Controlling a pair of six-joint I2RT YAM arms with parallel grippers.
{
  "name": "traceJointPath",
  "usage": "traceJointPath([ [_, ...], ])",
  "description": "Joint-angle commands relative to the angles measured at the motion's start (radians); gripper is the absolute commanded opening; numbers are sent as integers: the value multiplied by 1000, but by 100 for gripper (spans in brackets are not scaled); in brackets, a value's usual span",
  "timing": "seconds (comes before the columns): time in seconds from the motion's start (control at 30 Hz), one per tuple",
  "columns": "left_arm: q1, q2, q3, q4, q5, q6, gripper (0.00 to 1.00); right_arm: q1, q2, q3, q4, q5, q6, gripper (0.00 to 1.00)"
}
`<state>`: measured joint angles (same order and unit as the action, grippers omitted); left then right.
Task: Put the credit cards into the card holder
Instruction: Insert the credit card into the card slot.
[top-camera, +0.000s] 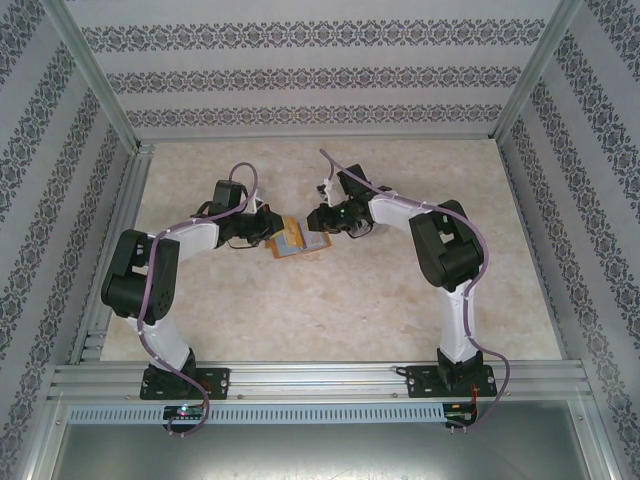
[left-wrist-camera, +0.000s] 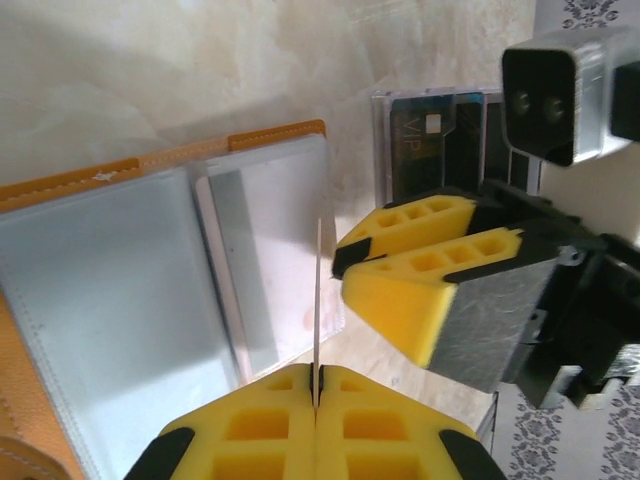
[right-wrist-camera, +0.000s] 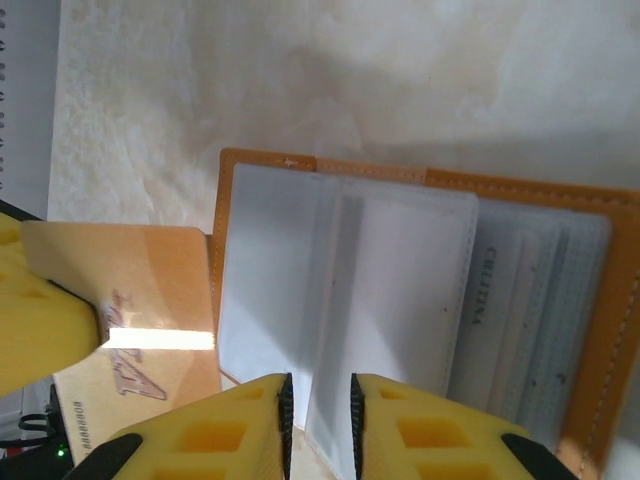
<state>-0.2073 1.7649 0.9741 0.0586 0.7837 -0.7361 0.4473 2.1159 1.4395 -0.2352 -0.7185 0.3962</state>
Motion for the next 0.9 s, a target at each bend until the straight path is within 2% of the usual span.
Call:
traceJointPath([
  [0.0, 11, 23, 28, -58, -27, 63, 0, -1, 33, 51, -51, 11, 1, 26],
  [0.47, 18, 88, 16, 42, -43, 24, 0, -53, 59, 9, -75, 49, 0, 26],
  [0.87, 20, 87, 19, 176, 16, -41, 0, -66, 61, -8, -69, 37, -1, 26],
])
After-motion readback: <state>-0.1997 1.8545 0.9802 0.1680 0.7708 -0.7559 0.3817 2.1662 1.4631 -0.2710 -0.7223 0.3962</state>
